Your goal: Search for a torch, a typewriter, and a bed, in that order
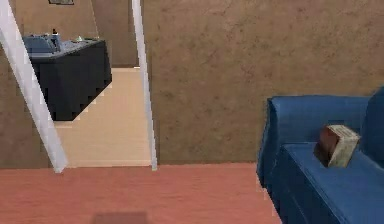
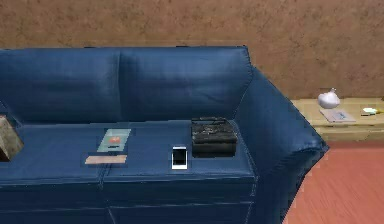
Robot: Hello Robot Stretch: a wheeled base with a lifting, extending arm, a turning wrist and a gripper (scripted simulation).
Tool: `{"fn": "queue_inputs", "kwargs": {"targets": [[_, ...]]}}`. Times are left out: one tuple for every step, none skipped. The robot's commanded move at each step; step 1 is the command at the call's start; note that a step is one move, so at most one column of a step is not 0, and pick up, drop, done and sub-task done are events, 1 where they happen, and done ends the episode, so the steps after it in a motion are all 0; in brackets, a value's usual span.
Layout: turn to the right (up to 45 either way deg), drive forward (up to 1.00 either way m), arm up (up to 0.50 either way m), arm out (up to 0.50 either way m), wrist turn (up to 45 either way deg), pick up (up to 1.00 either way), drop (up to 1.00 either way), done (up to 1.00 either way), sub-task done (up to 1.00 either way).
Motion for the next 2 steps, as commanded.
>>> {"fn": "queue_inputs", "kwargs": {"targets": [[0.0, 0.25, 0.0, 0.0, 0.0, 0.0, 0.0, 0.0, 0.0], [-45.0, 0.0, 0.0, 0.0, 0.0, 0.0, 0.0, 0.0, 0.0]]}}
